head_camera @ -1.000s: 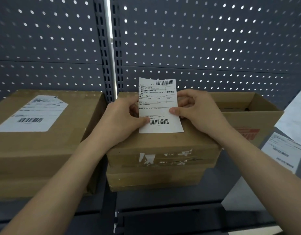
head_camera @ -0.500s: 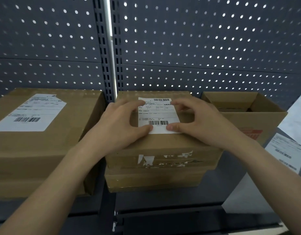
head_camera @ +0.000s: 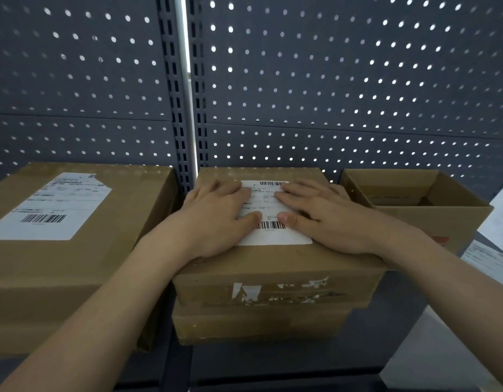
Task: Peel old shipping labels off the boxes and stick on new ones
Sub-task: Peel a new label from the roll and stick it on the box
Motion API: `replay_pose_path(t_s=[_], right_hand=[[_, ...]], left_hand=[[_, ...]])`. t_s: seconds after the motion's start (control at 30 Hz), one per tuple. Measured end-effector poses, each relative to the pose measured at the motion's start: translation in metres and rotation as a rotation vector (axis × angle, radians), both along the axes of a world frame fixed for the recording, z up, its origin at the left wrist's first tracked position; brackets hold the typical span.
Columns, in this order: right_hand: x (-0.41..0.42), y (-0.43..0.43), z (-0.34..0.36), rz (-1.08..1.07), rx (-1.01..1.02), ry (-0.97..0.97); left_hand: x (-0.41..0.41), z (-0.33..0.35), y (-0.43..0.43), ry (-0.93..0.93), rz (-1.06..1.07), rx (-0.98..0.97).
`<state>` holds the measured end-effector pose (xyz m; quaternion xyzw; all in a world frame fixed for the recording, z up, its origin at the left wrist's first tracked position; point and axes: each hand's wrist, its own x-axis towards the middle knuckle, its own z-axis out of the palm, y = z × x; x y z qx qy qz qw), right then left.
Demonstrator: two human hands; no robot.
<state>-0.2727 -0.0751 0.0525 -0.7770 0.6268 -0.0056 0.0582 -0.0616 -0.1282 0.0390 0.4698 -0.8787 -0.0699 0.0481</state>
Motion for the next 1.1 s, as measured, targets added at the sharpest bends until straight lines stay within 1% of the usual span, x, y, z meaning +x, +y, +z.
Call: replay_pose_path(t_s=[0.07, 0.17, 0.27, 0.3, 0.37, 0.4, 0.47, 0.5, 0.53, 0.6, 0.63, 0.7, 0.8, 0.97, 1.1], right_hand=[[-0.001, 0.001, -0.003, 0.012, 0.057, 0.060], [-0.001, 0.001, -0.004, 0.007, 0.113, 0.087], [0.002, -0.002, -0.003, -0.001, 0.103, 0.078], [0.004, -0.003, -0.001, -0.004, 0.063, 0.052], [0.008, -0.008, 0.001, 0.010, -0.094, 0.002], [0.012, -0.012, 0.001, 0.025, -0.172, 0.011], [0.019, -0.023, -0.001, 0.067, -0.227, 0.062], [0.021, -0.028, -0.005, 0.082, -0.193, 0.057], [0.022, -0.032, -0.009, 0.090, -0.137, 0.037], [0.020, -0.034, -0.015, 0.079, -0.048, 0.010], [0.019, -0.033, -0.016, 0.066, -0.025, 0.007], [0.018, -0.031, -0.017, 0.037, -0.009, 0.010], [0.018, -0.031, -0.014, -0.010, 0.005, 0.012], [0.019, -0.033, -0.012, -0.023, -0.007, 0.066], [0.018, -0.036, -0.013, -0.031, -0.009, 0.025]], left_hand=[[0.000, -0.004, 0.000, -0.048, -0.006, 0.045], [-0.001, -0.005, 0.002, -0.103, 0.002, 0.088], [-0.005, 0.002, 0.001, -0.140, 0.025, 0.088], [-0.009, 0.006, -0.001, -0.116, 0.035, 0.059], [-0.017, 0.008, -0.010, -0.008, 0.056, -0.042], [-0.022, 0.006, -0.013, 0.028, 0.050, -0.093], [-0.029, -0.001, -0.020, -0.001, -0.024, -0.147], [-0.031, -0.006, -0.023, -0.023, -0.062, -0.123], [-0.032, -0.011, -0.024, -0.033, -0.078, -0.059], [-0.032, -0.015, -0.024, -0.030, -0.043, 0.056], [-0.031, -0.014, -0.022, -0.036, -0.022, 0.075], [-0.032, -0.011, -0.018, -0.066, -0.001, 0.074], [-0.033, -0.009, -0.017, -0.058, 0.017, 0.083], [-0.033, -0.009, -0.017, -0.061, 0.024, 0.079], [-0.032, -0.005, -0.020, -0.050, 0.012, 0.104]])
